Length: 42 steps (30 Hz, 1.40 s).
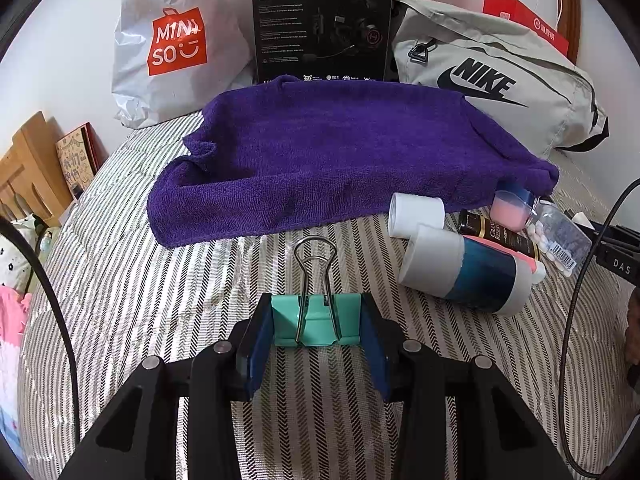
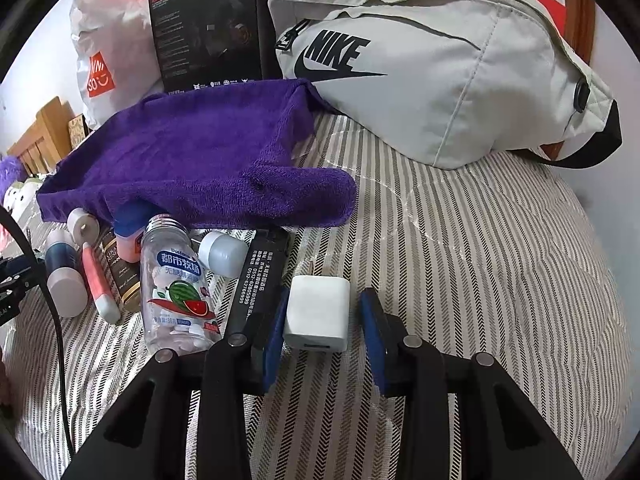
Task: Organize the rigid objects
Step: 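Lift the teal clip and white charger and carry both over the purple towel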
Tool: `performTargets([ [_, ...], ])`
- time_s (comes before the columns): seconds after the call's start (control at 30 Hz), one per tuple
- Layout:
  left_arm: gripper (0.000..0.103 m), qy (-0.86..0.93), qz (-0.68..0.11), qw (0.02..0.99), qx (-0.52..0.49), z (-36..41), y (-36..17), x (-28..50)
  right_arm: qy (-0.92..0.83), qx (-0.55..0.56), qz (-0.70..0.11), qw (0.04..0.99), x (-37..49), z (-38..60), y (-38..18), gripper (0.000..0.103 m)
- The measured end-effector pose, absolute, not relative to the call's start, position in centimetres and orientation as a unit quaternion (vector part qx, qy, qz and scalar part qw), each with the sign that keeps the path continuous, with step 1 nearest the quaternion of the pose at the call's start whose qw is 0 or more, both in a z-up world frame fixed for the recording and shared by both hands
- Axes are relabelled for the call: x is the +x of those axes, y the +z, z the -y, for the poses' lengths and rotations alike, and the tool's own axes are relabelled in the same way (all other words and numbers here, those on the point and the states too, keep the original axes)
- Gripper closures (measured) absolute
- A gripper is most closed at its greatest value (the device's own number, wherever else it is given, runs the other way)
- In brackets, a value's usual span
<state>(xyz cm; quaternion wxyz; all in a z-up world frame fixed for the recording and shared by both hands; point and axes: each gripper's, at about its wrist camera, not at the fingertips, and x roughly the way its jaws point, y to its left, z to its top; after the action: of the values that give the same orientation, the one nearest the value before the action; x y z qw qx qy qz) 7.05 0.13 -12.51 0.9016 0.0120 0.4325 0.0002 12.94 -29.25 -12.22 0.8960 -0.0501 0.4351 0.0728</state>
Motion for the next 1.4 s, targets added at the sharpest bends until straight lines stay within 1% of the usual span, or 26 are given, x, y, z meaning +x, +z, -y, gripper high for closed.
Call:
performTargets([
  [0.73, 0.063, 0.0, -0.432, 0.902, 0.011, -0.1, -12.6, 7.2, 0.075, -0.046, -0.435, 0.896, 12.9, 29.3, -12.2, 0.067],
  [0.77, 0.064, 0.0, -0.432, 0.902, 0.011, -0.1, -12.6, 7.1, 0.074, -0.047, -0.433, 0.897, 12.8, 29.3, -12.2, 0.068],
  [0.8, 0.064, -0.001, -0.432, 0.902, 0.008, -0.2, -12.5, 7.1, 0.074, -0.05, -0.433, 0.897, 12.7, 29.2, -12.2, 0.075],
  [0.83, 0.064, -0.003, -0.431, 0.902, 0.005, -0.2, -12.5, 7.1, 0.072, -0.056, -0.432, 0.897, 12.6, 29.0, -12.2, 0.076],
  [0.97, 0.064, -0.01, -0.433, 0.901, 0.003, -0.4, -12.4, 6.9, 0.062, -0.083, -0.438, 0.893, 12.3, 28.3, -11.9, 0.076],
  [1.17, 0.064, -0.018, -0.434, 0.901, -0.012, -0.7, -11.7, 6.3, 0.068, -0.09, -0.444, 0.889, 11.8, 28.6, -11.0, 0.076],
  [1.4, 0.064, -0.024, -0.431, 0.902, -0.014, -0.8, -10.2, 6.3, 0.075, -0.06, -0.45, 0.888, 11.9, 29.1, -9.6, 0.076],
])
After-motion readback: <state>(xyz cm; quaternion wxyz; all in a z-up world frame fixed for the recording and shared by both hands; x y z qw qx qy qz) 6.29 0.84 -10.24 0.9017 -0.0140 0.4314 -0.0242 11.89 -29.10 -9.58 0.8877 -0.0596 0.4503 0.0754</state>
